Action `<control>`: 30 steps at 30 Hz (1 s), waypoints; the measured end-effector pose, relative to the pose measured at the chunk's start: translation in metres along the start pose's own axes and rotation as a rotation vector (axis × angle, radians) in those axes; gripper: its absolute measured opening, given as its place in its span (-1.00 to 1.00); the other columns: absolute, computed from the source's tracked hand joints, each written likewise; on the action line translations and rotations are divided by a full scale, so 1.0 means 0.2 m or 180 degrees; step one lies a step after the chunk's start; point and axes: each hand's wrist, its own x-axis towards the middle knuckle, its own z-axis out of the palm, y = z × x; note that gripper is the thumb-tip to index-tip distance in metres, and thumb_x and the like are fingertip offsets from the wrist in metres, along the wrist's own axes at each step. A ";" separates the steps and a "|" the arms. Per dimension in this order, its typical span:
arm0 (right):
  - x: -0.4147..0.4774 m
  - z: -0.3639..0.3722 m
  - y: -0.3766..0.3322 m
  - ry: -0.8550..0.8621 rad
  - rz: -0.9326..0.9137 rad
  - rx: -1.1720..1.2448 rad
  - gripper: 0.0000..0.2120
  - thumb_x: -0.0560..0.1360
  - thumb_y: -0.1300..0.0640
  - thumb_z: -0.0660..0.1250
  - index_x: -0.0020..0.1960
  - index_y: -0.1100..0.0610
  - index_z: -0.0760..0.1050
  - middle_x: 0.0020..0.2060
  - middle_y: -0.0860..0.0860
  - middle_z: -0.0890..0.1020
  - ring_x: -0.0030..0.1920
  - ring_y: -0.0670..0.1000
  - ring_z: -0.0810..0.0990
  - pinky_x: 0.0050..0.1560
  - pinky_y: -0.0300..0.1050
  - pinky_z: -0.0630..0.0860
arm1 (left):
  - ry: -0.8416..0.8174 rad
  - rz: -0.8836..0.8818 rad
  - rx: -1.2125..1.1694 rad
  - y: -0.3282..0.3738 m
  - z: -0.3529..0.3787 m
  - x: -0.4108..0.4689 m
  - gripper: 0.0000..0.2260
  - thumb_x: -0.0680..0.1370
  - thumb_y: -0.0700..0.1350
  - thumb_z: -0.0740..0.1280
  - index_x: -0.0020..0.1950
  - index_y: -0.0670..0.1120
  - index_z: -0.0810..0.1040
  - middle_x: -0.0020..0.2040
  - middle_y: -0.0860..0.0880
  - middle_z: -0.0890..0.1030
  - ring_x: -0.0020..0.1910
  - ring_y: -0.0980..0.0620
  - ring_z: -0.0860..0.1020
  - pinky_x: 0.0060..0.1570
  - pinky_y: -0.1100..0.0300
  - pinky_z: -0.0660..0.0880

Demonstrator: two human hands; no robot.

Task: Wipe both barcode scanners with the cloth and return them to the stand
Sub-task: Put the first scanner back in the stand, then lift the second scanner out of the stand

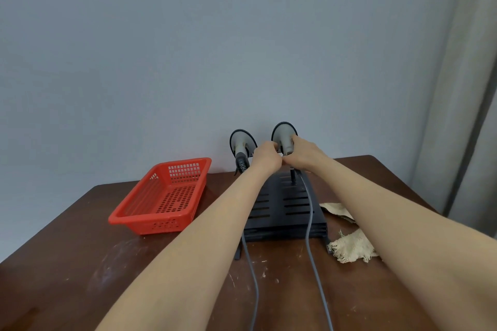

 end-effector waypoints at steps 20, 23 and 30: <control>-0.05 -0.06 -0.04 0.0057 -0.0002 -0.0135 -0.21 0.29 -0.07 0.46 0.40 0.10 0.21 0.26 0.15 0.42 0.18 0.18 0.48 0.15 0.09 0.51 | 0.1032 0.0403 0.0281 -0.06 -0.11 0.00 -0.59 0.55 -0.36 0.13 0.38 -0.14 0.39 0.35 -0.11 0.44 0.31 -0.07 0.43 0.22 0.09 0.40; -0.07 -0.08 -0.07 0.0190 0.0051 -0.0267 -0.25 0.34 -0.06 0.43 0.42 0.11 0.19 0.24 0.17 0.38 0.21 0.21 0.42 0.14 0.08 0.49 | 0.1202 0.0403 0.0575 -0.10 -0.17 0.00 -0.60 0.53 -0.32 0.14 0.36 -0.12 0.40 0.35 -0.13 0.39 0.32 -0.09 0.37 0.19 0.08 0.38; -0.14 -0.08 -0.20 0.0898 -0.0350 -0.0319 -0.39 0.46 0.00 0.31 0.46 0.09 0.22 0.37 0.14 0.29 0.36 0.17 0.26 0.17 0.03 0.39 | 0.1297 0.0008 0.0506 -0.26 -0.34 -0.02 -0.57 0.52 -0.32 0.17 0.40 -0.15 0.35 0.38 -0.16 0.35 0.35 -0.13 0.35 0.26 0.04 0.34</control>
